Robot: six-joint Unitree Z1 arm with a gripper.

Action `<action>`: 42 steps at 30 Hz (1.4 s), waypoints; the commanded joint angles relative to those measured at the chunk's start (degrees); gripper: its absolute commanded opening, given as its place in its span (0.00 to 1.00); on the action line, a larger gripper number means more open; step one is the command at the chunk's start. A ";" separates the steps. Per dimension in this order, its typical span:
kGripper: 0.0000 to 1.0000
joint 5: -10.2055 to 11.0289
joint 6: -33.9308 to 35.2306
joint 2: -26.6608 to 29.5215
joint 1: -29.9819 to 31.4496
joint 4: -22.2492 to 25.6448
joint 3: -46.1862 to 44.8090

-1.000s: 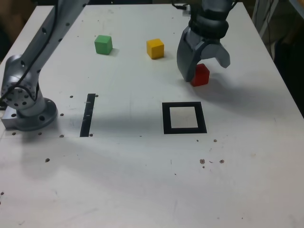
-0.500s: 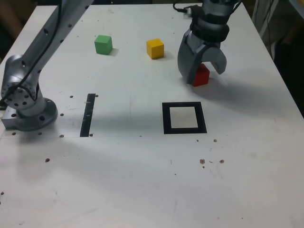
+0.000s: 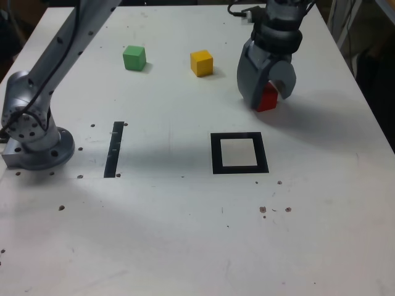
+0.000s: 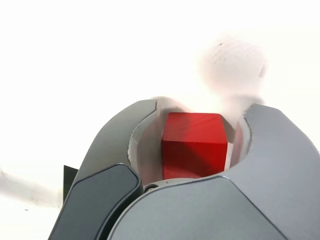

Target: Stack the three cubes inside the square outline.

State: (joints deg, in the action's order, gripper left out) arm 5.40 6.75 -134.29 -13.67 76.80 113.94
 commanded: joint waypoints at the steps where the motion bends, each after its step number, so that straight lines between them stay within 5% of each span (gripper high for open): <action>1: 0.21 -0.12 0.22 0.32 -0.09 -0.13 0.56; 16: 0.13 1.00 -2.53 3.98 1.04 5.21 0.97; 24: 0.14 -0.71 -4.45 9.13 8.03 7.90 -3.35; 42: 0.14 -4.37 0.18 15.95 15.68 -3.01 -21.06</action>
State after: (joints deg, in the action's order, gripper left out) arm 1.18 6.83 -119.16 1.92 74.50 93.50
